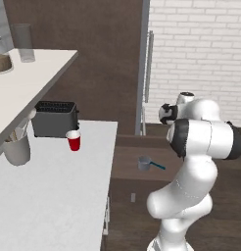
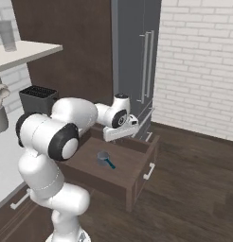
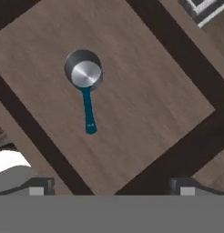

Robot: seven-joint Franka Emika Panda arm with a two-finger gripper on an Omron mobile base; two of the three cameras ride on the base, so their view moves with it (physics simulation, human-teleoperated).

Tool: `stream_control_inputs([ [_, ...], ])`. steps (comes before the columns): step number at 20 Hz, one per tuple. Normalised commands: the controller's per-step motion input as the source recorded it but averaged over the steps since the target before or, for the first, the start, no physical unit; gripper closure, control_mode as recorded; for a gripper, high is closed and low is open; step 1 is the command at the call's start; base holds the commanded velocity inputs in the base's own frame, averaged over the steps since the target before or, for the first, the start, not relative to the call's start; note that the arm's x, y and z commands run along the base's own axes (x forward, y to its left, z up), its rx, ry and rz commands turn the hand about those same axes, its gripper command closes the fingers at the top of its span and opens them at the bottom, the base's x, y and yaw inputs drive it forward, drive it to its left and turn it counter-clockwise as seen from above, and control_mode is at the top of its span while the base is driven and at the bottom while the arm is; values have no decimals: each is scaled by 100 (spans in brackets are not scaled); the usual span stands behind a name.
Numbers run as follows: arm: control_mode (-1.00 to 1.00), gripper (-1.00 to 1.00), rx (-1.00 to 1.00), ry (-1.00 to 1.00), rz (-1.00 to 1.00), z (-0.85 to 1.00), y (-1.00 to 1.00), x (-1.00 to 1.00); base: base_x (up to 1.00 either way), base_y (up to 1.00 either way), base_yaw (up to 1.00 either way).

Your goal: Pick the measuring cup from the drawer and place it on the counter.

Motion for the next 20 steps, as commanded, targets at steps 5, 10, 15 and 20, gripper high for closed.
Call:
stream_control_inputs([
  [5,-100,-100,0,0,63,-38,100,2,0,0,0],
  [10,-100,-100,0,-4,20,-22,27,29,0,0,0],
  [15,-100,-100,0,1,0,-42,0,25,0,0,0],
  [20,-100,-100,0,1,0,-43,0,21,0,0,0],
])
